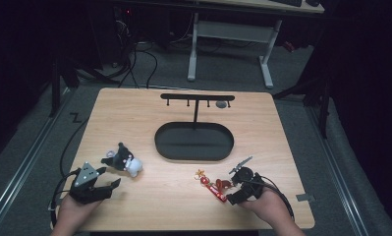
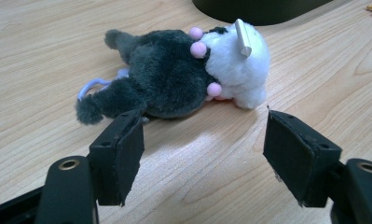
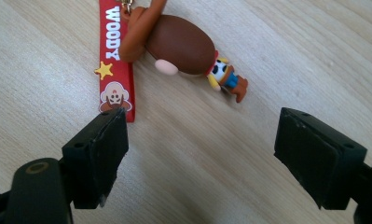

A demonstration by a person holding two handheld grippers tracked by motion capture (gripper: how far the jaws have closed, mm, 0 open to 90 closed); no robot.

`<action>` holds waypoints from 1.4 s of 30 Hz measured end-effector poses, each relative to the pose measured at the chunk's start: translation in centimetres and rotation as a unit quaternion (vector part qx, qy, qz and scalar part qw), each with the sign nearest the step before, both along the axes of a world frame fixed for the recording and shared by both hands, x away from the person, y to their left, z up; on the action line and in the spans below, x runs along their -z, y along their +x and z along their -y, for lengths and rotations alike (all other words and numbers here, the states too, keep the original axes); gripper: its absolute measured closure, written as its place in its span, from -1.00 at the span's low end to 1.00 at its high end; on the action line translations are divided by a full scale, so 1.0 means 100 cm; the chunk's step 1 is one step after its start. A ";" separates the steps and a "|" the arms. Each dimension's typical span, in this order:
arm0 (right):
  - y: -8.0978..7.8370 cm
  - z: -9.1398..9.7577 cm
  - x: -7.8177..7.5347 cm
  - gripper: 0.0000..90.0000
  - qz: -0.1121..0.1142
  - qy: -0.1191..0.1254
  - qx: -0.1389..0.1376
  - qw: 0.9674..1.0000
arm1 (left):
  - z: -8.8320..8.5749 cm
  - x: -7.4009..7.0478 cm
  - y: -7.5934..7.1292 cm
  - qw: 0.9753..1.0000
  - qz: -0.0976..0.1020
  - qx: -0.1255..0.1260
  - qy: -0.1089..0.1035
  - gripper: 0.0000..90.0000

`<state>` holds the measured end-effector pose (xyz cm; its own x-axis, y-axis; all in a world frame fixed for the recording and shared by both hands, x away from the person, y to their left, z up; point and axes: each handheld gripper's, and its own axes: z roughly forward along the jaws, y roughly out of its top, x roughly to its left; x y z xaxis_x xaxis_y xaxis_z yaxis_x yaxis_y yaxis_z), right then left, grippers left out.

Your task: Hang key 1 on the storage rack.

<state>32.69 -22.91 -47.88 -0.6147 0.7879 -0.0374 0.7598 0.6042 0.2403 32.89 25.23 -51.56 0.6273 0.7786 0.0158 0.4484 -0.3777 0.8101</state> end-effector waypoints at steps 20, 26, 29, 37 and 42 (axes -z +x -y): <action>0.030 -0.027 0.012 -0.30 -0.023 -0.032 -0.077 0.996 | 0.001 0.002 0.001 1.000 -0.010 0.006 0.003 -0.35; 0.028 -0.035 0.014 -0.13 -0.020 -0.019 -0.091 0.995 | 0.002 0.003 0.001 1.000 -0.010 0.007 0.003 -0.35; 0.027 -0.036 0.014 0.02 -0.023 -0.011 -0.091 0.995 | 0.003 0.002 0.001 1.000 -0.011 0.009 0.004 -0.35; 0.024 -0.038 0.013 0.27 -0.016 -0.002 -0.093 0.996 | 0.003 0.003 0.001 1.000 -0.013 0.011 0.006 -0.35; 0.024 -0.039 0.013 0.29 -0.019 -0.006 -0.080 0.997 | 0.004 0.002 0.000 1.000 -0.013 0.013 0.009 -0.35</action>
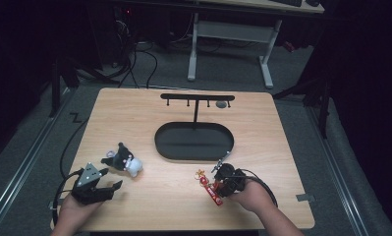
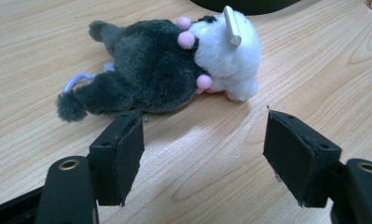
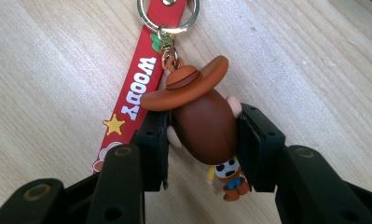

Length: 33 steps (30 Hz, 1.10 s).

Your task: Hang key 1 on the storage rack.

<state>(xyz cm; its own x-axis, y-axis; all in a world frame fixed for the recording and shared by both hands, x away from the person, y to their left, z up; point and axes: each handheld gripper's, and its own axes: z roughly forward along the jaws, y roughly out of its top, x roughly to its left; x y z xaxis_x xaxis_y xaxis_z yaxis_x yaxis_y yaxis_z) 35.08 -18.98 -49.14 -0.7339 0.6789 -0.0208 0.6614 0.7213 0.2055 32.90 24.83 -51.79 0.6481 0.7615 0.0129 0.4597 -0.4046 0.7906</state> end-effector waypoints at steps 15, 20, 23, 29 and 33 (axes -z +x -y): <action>-0.003 0.022 -0.036 0.29 0.002 0.009 0.064 0.998 | 0.000 0.000 0.000 1.000 -0.001 0.001 0.000 -0.35; -0.007 0.033 -0.046 0.29 -0.004 0.011 0.093 0.996 | 0.001 0.000 0.000 1.000 -0.001 0.001 -0.001 -0.35; -0.009 0.035 -0.050 0.29 -0.004 0.010 0.104 0.995 | 0.001 0.001 0.000 1.000 -0.002 0.001 0.000 -0.35; -0.012 0.043 -0.064 0.29 -0.006 0.012 0.125 0.992 | 0.001 0.001 0.001 1.000 -0.003 0.002 0.000 -0.35; -0.012 0.046 -0.071 0.29 -0.003 0.008 0.127 0.992 | 0.001 0.001 0.001 1.000 -0.003 0.001 -0.002 -0.35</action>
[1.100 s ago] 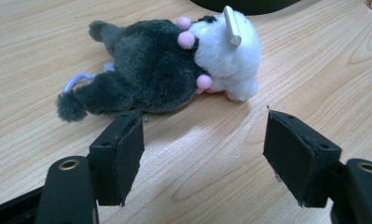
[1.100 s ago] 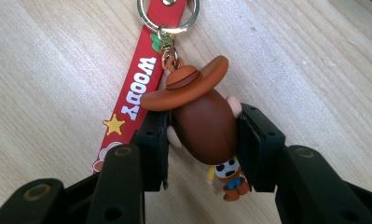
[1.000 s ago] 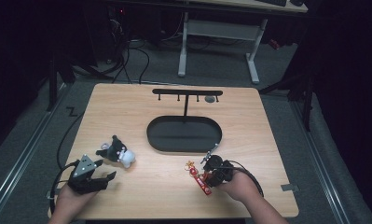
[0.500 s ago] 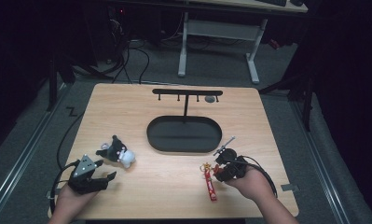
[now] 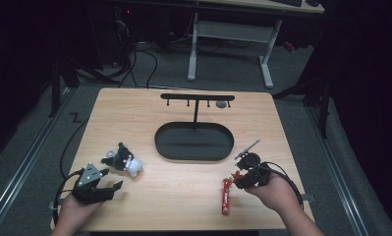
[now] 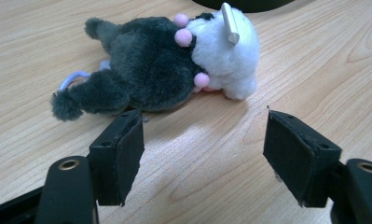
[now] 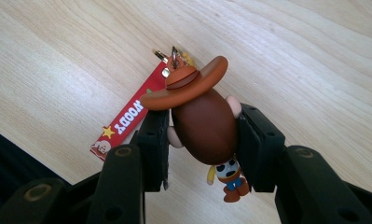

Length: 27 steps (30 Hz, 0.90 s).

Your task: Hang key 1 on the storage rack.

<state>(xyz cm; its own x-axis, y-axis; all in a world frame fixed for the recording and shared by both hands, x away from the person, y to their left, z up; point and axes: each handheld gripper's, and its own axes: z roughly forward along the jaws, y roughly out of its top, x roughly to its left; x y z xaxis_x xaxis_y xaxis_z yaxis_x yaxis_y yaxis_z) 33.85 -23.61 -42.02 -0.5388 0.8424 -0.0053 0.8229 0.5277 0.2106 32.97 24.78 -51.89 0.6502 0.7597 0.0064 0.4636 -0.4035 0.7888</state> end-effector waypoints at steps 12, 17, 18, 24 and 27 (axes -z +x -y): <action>-0.003 0.013 -0.038 0.29 0.023 -0.001 0.026 0.999 | 0.000 0.000 0.000 1.000 -0.003 -0.001 0.000 -0.35; -0.002 0.016 -0.051 0.29 0.028 -0.004 0.033 0.999 | 0.000 0.001 0.001 1.000 -0.004 0.001 0.002 -0.35; -0.002 0.017 -0.053 0.29 0.028 -0.001 0.034 0.999 | 0.000 0.001 0.001 1.000 -0.004 0.001 0.002 -0.35; 0.000 0.017 -0.067 0.29 0.033 -0.009 0.042 0.999 | 0.000 0.001 0.001 1.000 -0.005 0.003 0.001 -0.36; 0.003 0.016 -0.075 0.29 0.039 -0.009 0.043 0.998 | 0.000 0.001 0.000 1.000 -0.004 0.002 -0.001 -0.36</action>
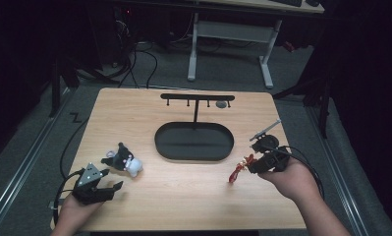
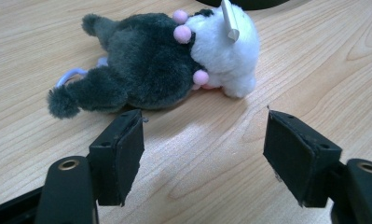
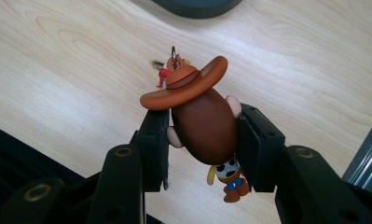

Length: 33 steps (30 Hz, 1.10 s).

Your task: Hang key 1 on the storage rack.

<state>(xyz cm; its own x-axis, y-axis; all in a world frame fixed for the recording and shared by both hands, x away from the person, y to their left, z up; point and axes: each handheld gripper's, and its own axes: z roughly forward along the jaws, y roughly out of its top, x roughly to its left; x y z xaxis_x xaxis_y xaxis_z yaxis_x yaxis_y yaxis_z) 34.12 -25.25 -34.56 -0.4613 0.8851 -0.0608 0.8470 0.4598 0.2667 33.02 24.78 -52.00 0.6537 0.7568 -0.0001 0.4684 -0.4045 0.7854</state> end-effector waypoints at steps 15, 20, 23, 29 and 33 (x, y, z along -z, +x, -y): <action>0.019 -0.005 -0.024 0.28 0.026 -0.007 0.018 0.999 | -0.001 0.000 0.001 1.000 0.000 -0.001 -0.002 -0.36; 0.029 -0.006 -0.028 0.29 0.031 -0.009 0.022 0.999 | 0.000 0.000 0.000 1.000 -0.001 -0.001 -0.002 -0.36; 0.032 -0.007 -0.030 0.29 0.034 -0.009 0.023 0.999 | 0.000 0.000 0.001 1.000 -0.001 0.000 -0.002 -0.36; 0.046 -0.010 -0.033 0.28 0.042 -0.011 0.032 0.999 | 0.000 0.001 0.001 1.000 -0.005 0.004 0.002 -0.36; 0.058 -0.013 -0.033 0.28 0.046 -0.012 0.034 0.998 | 0.001 0.001 0.001 1.000 -0.005 0.007 0.005 -0.36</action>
<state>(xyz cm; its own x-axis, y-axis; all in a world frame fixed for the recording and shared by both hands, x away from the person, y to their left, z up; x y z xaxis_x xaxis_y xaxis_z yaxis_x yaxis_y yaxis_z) 39.94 -23.91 -31.27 -0.3924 0.9117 -0.1220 0.8485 0.4100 0.3346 33.07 24.66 -52.11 0.6642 0.7476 0.0016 0.4704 -0.4196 0.7763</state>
